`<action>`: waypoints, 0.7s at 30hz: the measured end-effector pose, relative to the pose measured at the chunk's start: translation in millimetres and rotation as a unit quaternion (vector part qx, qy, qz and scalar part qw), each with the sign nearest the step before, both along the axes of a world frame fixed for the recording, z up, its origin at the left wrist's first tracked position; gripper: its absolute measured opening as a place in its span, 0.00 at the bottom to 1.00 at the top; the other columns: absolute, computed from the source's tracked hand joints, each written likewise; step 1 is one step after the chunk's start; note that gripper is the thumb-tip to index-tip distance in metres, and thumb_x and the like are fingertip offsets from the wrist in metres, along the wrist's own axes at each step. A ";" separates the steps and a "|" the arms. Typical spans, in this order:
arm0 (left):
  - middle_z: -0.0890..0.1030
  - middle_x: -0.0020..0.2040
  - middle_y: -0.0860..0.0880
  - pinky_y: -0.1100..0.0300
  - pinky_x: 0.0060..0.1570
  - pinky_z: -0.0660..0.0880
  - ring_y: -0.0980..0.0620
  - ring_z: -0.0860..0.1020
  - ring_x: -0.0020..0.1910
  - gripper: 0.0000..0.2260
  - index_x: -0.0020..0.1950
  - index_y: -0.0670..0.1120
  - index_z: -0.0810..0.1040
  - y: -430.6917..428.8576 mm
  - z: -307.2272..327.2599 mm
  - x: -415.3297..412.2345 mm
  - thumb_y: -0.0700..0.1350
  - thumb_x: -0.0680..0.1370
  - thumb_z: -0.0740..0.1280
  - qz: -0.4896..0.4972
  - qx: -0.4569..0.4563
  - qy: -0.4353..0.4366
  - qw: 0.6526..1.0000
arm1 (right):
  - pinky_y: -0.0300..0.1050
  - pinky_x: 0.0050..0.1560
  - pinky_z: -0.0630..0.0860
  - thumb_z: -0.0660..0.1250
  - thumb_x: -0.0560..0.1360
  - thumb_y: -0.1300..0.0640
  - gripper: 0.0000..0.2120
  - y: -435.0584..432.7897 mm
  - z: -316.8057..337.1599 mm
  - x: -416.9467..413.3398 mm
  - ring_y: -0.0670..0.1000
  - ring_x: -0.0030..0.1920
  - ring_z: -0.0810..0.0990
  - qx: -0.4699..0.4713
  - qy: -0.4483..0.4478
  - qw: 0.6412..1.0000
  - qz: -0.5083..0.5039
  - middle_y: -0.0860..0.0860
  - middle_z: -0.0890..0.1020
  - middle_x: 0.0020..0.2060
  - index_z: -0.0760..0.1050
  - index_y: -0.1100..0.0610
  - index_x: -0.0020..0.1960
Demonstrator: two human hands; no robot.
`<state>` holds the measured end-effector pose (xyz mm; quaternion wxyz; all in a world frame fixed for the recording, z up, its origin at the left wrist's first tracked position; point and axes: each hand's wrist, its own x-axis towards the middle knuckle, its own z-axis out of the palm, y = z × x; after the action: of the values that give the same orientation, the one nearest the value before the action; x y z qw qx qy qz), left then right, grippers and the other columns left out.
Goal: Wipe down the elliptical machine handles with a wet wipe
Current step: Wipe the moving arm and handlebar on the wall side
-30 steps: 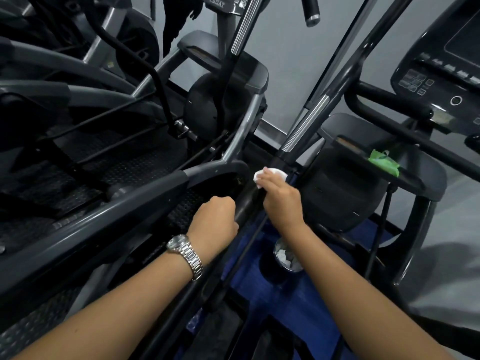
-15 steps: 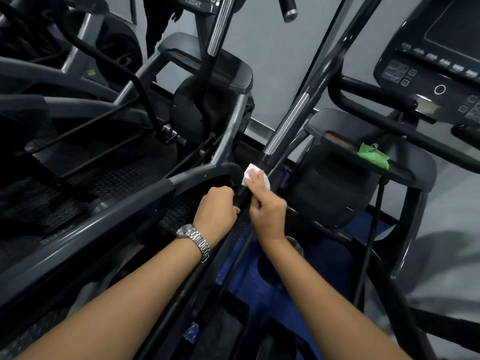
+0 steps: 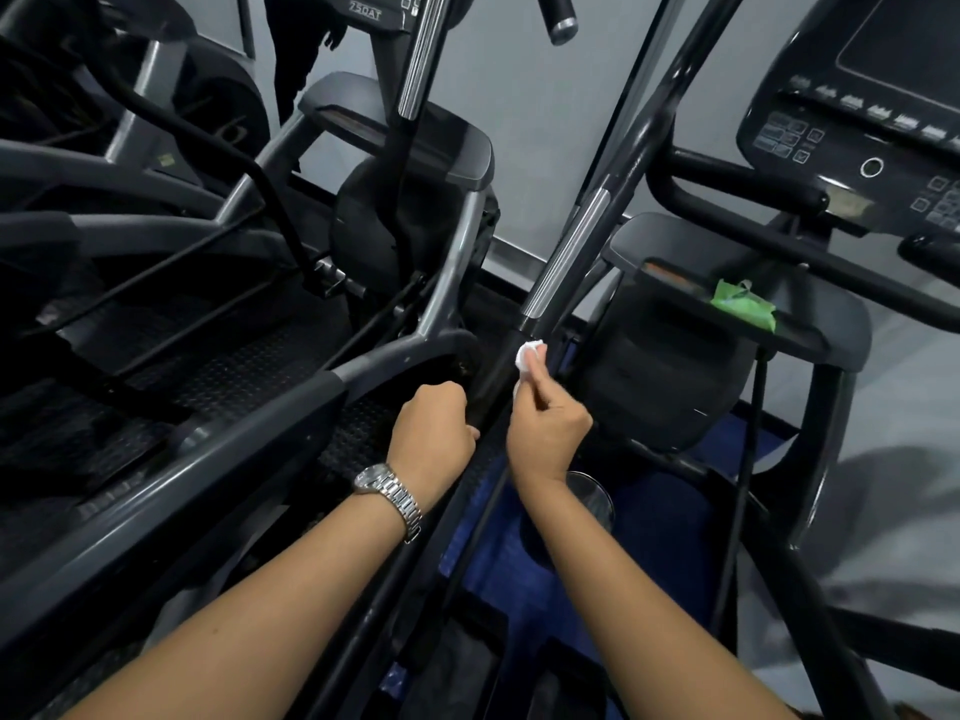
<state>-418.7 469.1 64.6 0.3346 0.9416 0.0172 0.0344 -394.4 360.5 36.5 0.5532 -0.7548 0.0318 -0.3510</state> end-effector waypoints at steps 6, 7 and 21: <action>0.82 0.49 0.43 0.50 0.51 0.76 0.41 0.79 0.51 0.11 0.52 0.40 0.78 0.2 1.7 -0.3 0.44 0.73 0.71 -0.003 0.003 -0.001 1.000 | 0.26 0.39 0.70 0.67 0.73 0.68 0.16 9.8 -16.4 -23.8 0.33 0.40 0.80 0.038 0.073 0.997 0.009 0.37 0.82 0.38 0.79 0.53 0.56; 0.82 0.49 0.43 0.50 0.51 0.76 0.41 0.79 0.51 0.11 0.52 0.40 0.78 0.4 1.9 -0.2 0.44 0.73 0.71 -0.003 0.002 -0.001 1.000 | 0.25 0.41 0.70 0.67 0.73 0.69 0.16 9.4 -16.7 -24.6 0.33 0.44 0.79 0.042 0.079 0.996 0.012 0.40 0.83 0.43 0.80 0.54 0.56; 0.82 0.50 0.43 0.53 0.52 0.77 0.44 0.80 0.52 0.13 0.54 0.39 0.79 3.1 8.2 2.4 0.44 0.73 0.72 -0.006 -0.037 0.023 0.999 | 0.32 0.48 0.76 0.69 0.73 0.63 0.11 -45.6 34.8 3.6 0.35 0.43 0.79 -0.011 0.035 0.998 0.043 0.45 0.83 0.46 0.80 0.58 0.55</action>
<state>-416.2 472.1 72.7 0.3691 0.9291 0.0204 0.0106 -390.8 314.9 71.3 0.5584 -0.7729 0.0145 -0.3008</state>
